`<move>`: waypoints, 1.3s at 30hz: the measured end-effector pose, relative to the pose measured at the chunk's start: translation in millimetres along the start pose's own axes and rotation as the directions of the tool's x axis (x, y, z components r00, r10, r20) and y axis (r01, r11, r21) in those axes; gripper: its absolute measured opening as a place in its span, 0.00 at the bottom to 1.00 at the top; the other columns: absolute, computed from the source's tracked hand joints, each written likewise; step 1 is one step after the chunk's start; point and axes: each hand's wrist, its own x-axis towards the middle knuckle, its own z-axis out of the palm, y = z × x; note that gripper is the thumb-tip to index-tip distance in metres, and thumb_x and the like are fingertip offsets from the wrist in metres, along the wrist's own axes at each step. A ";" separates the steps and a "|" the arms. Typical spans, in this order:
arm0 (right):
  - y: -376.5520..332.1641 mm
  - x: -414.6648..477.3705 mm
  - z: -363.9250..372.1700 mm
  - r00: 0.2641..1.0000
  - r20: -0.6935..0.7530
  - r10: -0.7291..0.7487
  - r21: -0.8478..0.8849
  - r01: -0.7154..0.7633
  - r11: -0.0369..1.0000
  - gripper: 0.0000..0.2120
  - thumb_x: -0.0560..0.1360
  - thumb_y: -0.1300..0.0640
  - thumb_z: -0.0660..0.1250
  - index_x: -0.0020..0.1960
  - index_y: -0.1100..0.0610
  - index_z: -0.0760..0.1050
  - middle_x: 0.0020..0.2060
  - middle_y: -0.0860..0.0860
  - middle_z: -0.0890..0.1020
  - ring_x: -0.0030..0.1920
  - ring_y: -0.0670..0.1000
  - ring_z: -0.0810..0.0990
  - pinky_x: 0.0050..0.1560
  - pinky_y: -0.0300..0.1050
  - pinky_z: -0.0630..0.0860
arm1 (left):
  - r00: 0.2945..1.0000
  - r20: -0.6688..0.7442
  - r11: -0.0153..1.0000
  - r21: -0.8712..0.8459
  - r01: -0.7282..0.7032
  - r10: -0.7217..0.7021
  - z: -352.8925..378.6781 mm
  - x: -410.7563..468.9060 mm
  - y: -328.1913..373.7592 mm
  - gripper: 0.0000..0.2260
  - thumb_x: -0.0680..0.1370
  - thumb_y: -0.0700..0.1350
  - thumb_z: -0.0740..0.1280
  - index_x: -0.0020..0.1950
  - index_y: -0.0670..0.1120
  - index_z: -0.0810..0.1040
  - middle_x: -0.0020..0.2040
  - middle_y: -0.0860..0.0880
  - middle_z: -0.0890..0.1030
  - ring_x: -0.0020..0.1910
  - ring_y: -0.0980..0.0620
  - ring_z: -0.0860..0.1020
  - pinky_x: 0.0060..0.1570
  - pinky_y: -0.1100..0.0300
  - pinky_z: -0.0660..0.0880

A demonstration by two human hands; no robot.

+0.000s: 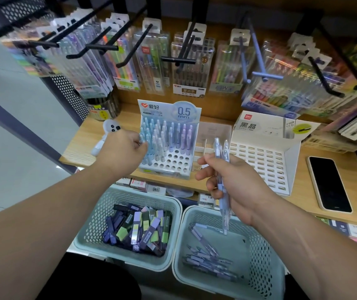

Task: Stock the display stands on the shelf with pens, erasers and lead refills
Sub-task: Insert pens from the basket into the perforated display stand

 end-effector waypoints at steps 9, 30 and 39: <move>-0.1 0.6 1.3 1.000 0.013 0.018 0.055 -0.019 0.998 0.12 0.81 0.54 0.66 0.58 0.61 0.78 0.37 0.56 0.84 0.30 0.49 0.73 0.29 0.41 0.66 | 0.999 0.027 0.999 0.028 0.036 -0.036 6.5 -2.4 0.7 0.08 0.76 0.49 0.73 0.41 0.46 0.79 0.33 0.49 0.80 0.36 0.49 0.77 0.36 0.59 0.71; -1.5 -6.7 9.7 0.975 0.222 -0.012 -0.061 0.026 0.998 0.10 0.82 0.54 0.65 0.50 0.60 0.79 0.34 0.57 0.82 0.29 0.50 0.73 0.30 0.41 0.67 | 0.914 0.372 0.540 -0.809 0.233 0.162 4.4 -44.9 90.7 0.13 0.79 0.41 0.70 0.36 0.40 0.75 0.28 0.45 0.70 0.26 0.54 0.67 0.28 0.67 0.64; -0.1 -1.3 4.8 0.995 0.099 -0.003 -0.077 0.010 0.997 0.10 0.81 0.51 0.67 0.58 0.54 0.80 0.33 0.53 0.81 0.26 0.47 0.70 0.26 0.40 0.64 | 0.919 0.393 0.495 -0.801 0.337 0.011 6.5 -29.2 77.2 0.11 0.80 0.47 0.68 0.52 0.40 0.82 0.39 0.48 0.78 0.27 0.53 0.69 0.26 0.62 0.64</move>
